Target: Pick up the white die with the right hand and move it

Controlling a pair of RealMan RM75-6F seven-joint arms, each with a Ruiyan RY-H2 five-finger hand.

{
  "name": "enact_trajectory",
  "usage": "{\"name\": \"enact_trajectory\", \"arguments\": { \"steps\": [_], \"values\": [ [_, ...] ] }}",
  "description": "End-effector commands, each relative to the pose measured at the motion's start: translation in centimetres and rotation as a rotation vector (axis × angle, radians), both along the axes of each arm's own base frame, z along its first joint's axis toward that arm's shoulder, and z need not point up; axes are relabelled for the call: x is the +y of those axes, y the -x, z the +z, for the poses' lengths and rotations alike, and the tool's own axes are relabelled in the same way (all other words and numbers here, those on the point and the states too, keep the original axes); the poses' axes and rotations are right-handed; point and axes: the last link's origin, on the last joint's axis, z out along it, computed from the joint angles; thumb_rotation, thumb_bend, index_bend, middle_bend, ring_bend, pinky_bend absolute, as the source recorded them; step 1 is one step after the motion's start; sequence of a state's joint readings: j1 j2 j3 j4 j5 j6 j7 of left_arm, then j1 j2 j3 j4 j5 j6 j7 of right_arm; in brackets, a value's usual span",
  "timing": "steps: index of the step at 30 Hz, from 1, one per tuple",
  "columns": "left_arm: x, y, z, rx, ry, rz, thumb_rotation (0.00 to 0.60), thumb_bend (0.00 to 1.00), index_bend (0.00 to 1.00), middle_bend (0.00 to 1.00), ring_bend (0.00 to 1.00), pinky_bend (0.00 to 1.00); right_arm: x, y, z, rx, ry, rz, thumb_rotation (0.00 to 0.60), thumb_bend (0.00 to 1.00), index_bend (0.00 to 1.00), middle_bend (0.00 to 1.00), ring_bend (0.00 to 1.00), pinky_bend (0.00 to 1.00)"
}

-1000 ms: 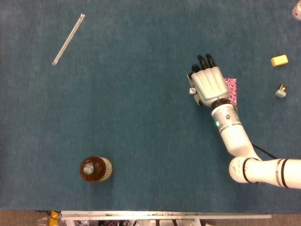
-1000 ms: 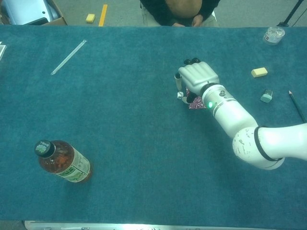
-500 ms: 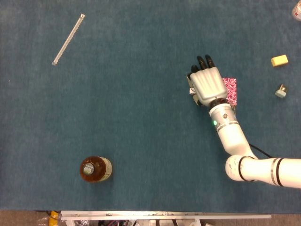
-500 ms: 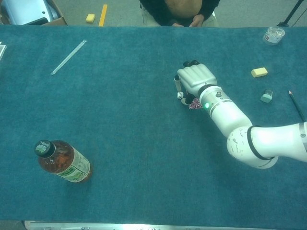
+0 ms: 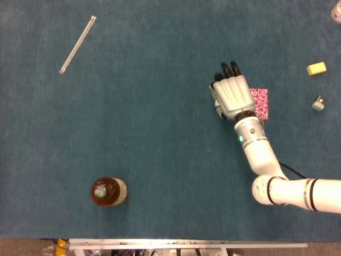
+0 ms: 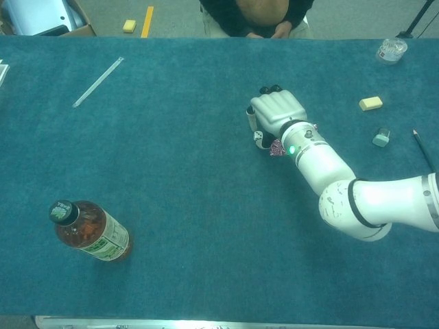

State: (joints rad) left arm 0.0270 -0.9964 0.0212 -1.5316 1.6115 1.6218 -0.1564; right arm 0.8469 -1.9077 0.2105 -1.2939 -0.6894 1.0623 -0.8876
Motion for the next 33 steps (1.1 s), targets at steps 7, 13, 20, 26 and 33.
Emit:
{"name": "enact_trajectory", "arguments": {
  "steps": [7, 13, 20, 26, 33],
  "values": [
    [0.0, 0.1, 0.0, -0.001, -0.002, 0.002, 0.6, 0.44, 0.27, 0.18, 0.04, 0.05, 0.0, -0.2, -0.1, 0.003, 0.003, -0.002, 0.6, 0.25, 0.57, 0.32, 0.04, 0.0],
    [0.0, 0.3, 0.1, -0.004, -0.004, 0.006, 0.6, 0.44, 0.27, 0.18, 0.04, 0.05, -0.1, -0.6, 0.8, -0.029, 0.015, 0.01, 0.6, 0.25, 0.57, 0.32, 0.05, 0.0],
    [-0.3, 0.5, 0.1, -0.008, -0.007, 0.015, 0.6, 0.44, 0.27, 0.18, 0.04, 0.05, 0.4, -0.7, 3.8, -0.093, 0.042, 0.031, 0.6, 0.25, 0.57, 0.32, 0.05, 0.0],
    [-0.3, 0.4, 0.0, -0.011, -0.009, 0.015, 0.6, 0.44, 0.27, 0.18, 0.04, 0.05, 1.2, -0.7, 6.5, -0.145, 0.052, 0.036, 0.6, 0.25, 0.57, 0.32, 0.05, 0.0],
    [-0.4, 0.0, 0.0, -0.013, -0.011, 0.0, 0.6, 0.44, 0.27, 0.18, 0.04, 0.05, 1.6, -2.9, 7.9, -0.369, 0.122, 0.164, 0.6, 0.25, 0.57, 0.32, 0.06, 0.0]
  ]
}}
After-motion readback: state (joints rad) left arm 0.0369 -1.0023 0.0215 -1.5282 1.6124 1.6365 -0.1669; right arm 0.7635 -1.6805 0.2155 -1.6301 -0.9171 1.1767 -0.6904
